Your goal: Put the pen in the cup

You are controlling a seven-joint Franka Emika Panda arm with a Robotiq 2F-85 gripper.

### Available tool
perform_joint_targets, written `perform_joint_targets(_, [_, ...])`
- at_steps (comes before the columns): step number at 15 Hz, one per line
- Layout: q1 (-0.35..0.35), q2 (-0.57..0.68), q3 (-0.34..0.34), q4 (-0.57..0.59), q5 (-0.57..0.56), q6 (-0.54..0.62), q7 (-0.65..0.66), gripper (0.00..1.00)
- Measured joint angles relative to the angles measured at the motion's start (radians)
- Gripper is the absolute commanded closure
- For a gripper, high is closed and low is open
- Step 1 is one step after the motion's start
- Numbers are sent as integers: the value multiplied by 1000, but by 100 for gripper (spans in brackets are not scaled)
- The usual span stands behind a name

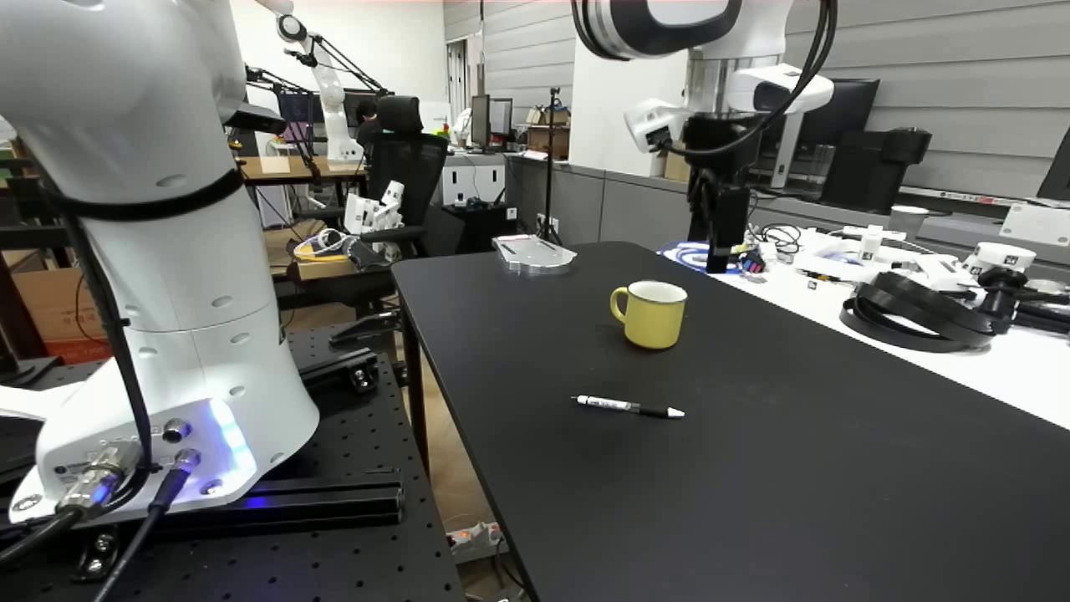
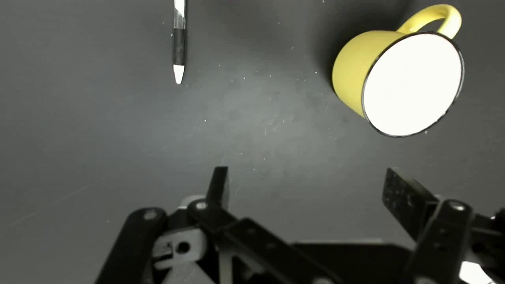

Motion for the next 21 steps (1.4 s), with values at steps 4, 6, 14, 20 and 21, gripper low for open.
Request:
perform_joint_targets(4, [8,68,0,-26,-2,71,14,0])
perform_joint_targets(6, [14,85,0,-48,2,111,14,0])
perform_joint_targets(14, [20,92,21,-94,76,174,-33,0])
perform_joint_targets(20, [20,93,21,-95,72,174,-32,0])
perform_joint_targets(21, [20,97,19,-96,71,174,-32,0])
